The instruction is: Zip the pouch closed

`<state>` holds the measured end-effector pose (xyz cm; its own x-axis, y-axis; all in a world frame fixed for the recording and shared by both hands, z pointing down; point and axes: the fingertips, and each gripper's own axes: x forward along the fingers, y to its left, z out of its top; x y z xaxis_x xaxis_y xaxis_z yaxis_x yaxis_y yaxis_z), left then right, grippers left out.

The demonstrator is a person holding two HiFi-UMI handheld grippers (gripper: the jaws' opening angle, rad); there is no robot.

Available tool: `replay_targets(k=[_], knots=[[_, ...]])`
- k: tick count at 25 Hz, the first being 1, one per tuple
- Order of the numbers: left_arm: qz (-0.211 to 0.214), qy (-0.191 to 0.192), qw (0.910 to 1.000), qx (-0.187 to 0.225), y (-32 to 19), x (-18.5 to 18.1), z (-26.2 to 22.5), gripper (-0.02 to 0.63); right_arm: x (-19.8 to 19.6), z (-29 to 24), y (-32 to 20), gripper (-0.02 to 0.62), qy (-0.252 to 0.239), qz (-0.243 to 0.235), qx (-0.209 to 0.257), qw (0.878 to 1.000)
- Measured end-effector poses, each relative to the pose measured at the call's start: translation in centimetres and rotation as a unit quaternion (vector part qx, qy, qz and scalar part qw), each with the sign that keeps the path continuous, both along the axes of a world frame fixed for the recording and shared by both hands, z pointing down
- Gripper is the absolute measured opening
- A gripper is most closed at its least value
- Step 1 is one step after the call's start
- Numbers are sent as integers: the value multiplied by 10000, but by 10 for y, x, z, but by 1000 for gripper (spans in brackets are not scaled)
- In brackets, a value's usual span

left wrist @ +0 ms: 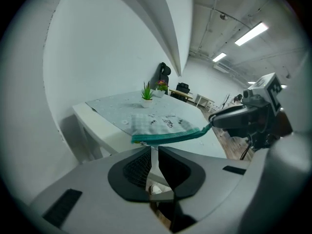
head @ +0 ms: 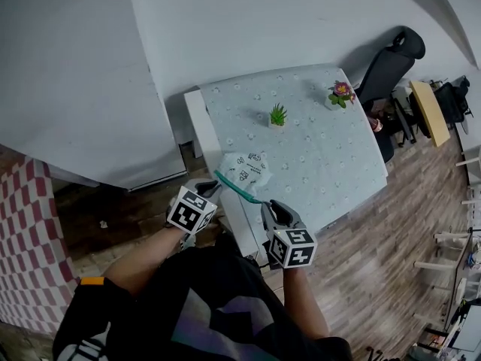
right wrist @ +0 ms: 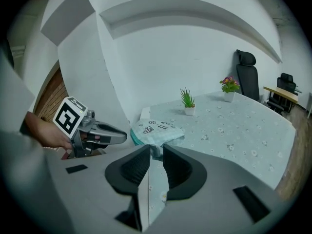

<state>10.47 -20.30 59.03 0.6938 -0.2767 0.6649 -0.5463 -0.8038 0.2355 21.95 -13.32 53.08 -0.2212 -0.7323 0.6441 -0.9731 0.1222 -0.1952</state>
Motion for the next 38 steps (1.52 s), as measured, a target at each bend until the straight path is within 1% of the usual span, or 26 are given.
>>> replay_targets(k=[3, 6, 11, 15, 17, 19, 23, 26, 29, 38], knots=[[87, 59, 9999, -64, 9, 3, -5, 61, -5, -14, -2, 89, 94, -16, 166, 9998], [-8, 295, 9996, 37, 14, 5, -24, 63, -8, -33, -3, 92, 226, 8, 430, 9988], [-94, 878, 9945, 565, 20, 9, -84, 61, -13, -79, -5, 89, 384, 132, 1023, 9939], [-81, 1231, 9867, 1060, 24, 9, -132, 52, -15, -118, -6, 37, 420, 348, 1546, 9865], [-97, 1363, 9825, 1269, 25, 8, -153, 45, -17, -133, -5, 24, 418, 382, 1731, 9833], [-114, 1461, 9795, 1379, 28, 6, -167, 37, -22, -144, -4, 18, 431, 355, 1858, 9810], [-151, 1486, 9781, 1453, 37, -1, -179, 31, -33, -153, 1, 15, 537, 270, 2013, 9777], [-163, 1491, 9772, 1502, 42, -4, -182, 26, -36, -154, 3, 15, 527, 340, 2063, 9765], [-169, 1440, 9784, 1476, 47, -7, -177, 26, -37, -148, 7, 14, 495, 406, 2027, 9771], [-234, 1396, 9781, 1524, 52, -19, -175, 23, -45, -137, 14, 14, 416, 472, 1959, 9786]])
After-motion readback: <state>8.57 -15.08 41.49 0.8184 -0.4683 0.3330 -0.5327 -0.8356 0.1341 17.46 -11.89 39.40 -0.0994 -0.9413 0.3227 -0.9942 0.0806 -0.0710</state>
